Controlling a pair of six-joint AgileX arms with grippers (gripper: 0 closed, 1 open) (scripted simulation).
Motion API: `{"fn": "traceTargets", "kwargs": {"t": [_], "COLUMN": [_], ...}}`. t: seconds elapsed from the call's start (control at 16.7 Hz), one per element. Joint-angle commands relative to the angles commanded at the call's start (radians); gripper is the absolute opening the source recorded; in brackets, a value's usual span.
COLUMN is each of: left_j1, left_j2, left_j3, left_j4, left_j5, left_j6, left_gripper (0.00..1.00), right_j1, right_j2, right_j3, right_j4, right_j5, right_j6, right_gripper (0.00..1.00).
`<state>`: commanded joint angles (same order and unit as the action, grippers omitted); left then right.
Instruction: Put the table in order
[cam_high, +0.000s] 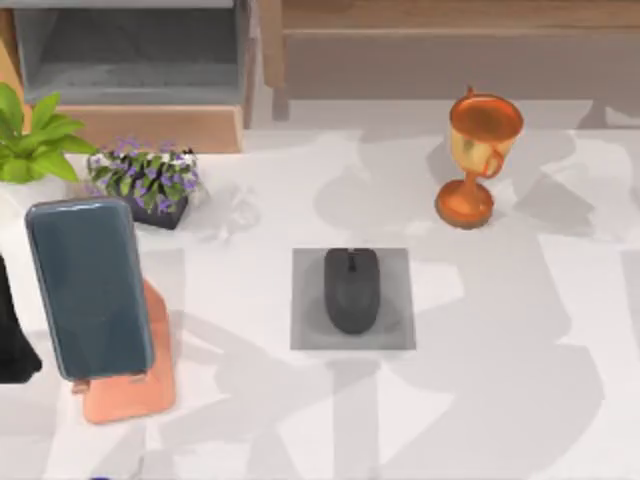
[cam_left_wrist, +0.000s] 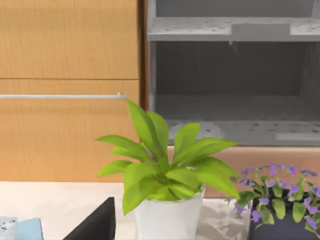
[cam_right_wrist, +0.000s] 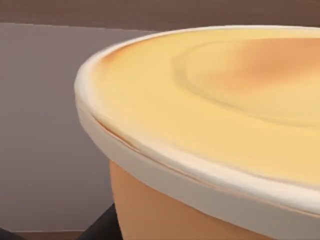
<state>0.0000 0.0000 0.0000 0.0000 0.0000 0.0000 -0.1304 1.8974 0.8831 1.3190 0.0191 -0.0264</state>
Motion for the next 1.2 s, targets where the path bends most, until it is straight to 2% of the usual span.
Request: {"fn": "traceTargets", "kwargs": {"t": [0.36, 0.66, 0.96, 1.2], "left_j1": [0.000, 0.000, 0.000, 0.000], "left_j2": [0.000, 0.000, 0.000, 0.000], "left_j3": [0.000, 0.000, 0.000, 0.000], "left_j4": [0.000, 0.000, 0.000, 0.000], "left_j5": [0.000, 0.000, 0.000, 0.000], "left_j6": [0.000, 0.000, 0.000, 0.000], "left_gripper": [1.00, 1.00, 1.00, 1.00], "right_j1": [0.260, 0.447, 0.552, 0.572], "right_j2": [0.036, 0.120, 0.209, 0.247], "right_j3": [0.236, 0.473, 0.660, 0.707], "right_j4": [-0.324, -0.571, -0.739, -0.787], "right_j5": [0.212, 0.350, 0.437, 0.461], "right_j6": [0.007, 0.023, 0.036, 0.039], "right_gripper": [0.00, 0.00, 0.00, 0.00]}}
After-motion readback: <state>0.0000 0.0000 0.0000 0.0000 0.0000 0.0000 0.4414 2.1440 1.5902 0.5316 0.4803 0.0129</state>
